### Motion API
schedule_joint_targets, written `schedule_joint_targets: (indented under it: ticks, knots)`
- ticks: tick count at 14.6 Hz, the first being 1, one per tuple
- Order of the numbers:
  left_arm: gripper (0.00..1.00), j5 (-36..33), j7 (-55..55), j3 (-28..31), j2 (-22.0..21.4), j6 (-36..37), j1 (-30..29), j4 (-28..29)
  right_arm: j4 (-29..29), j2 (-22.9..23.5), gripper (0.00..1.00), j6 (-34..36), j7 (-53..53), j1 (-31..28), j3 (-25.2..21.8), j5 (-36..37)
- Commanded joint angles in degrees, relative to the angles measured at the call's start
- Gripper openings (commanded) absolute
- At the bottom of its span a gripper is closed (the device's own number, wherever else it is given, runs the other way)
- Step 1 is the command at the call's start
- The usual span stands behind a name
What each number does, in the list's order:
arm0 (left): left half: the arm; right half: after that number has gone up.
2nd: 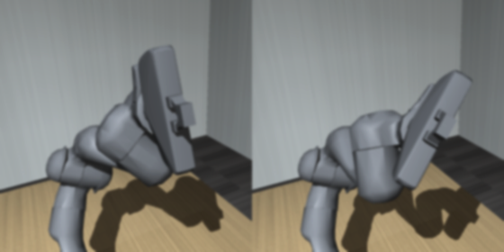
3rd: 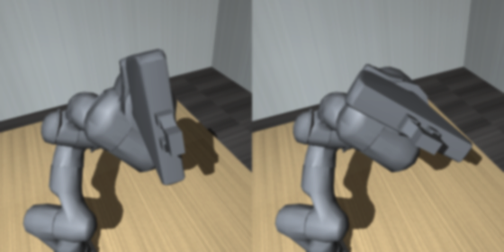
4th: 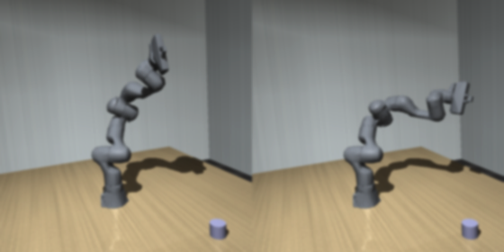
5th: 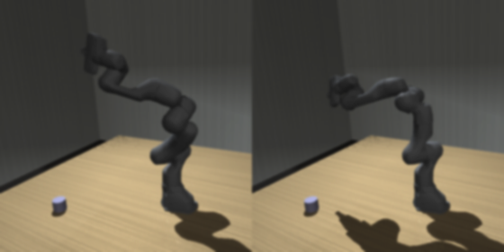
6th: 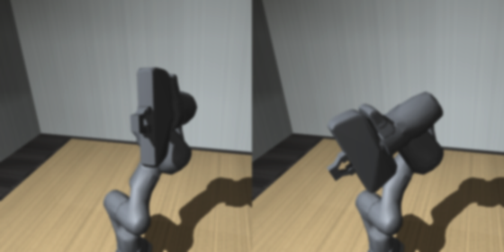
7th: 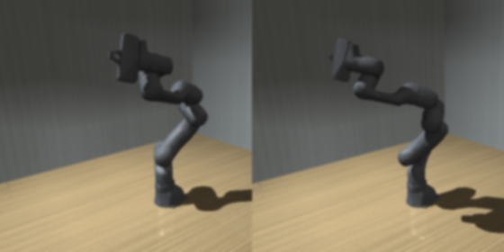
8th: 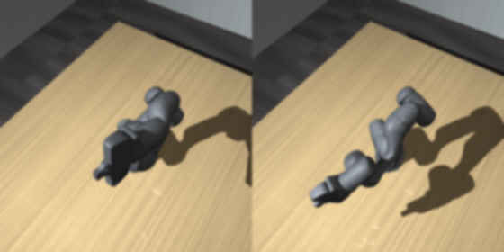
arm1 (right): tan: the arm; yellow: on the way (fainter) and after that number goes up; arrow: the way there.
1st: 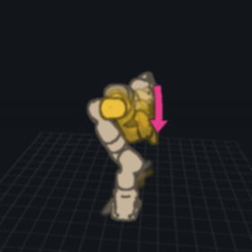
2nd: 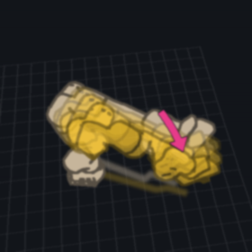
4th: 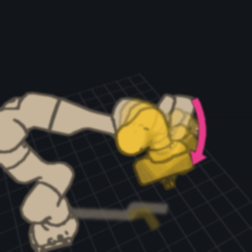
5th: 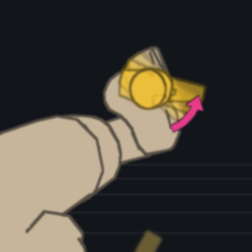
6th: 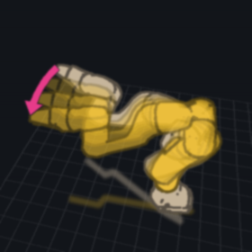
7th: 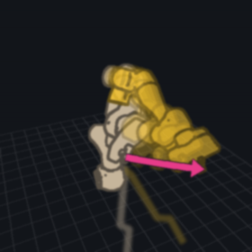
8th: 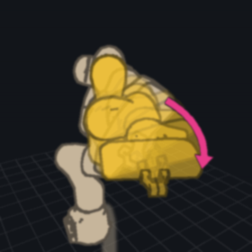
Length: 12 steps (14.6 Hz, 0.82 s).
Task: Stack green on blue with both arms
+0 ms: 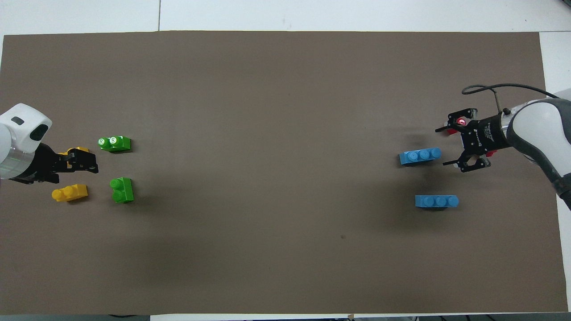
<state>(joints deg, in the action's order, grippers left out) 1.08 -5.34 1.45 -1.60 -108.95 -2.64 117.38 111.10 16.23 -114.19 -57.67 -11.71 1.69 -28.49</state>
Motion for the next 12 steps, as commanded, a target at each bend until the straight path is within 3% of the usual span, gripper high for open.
schedule_joint_targets:
  ticks: [1, 7, 12]
  knots:
    - [1.0, -0.9, 0.07, -0.13, -2.17, -2.84, -0.26, 4.16, 0.95, 0.55, 0.94, -1.74, 2.47, -0.77, 0.51, -1.75]
    - [1.0, -0.9, -3.1, -0.22, -2.53, -14.07, 1.66, 12.95, 2.45, 1.96, 0.94, -4.64, 5.46, -0.77, 0.51, -2.8]
    - [1.0, -0.9, -2.48, -0.22, 0.1, -18.05, 3.07, 14.19, 3.94, 2.14, 0.94, -7.0, 6.16, -0.59, 0.59, -3.67]
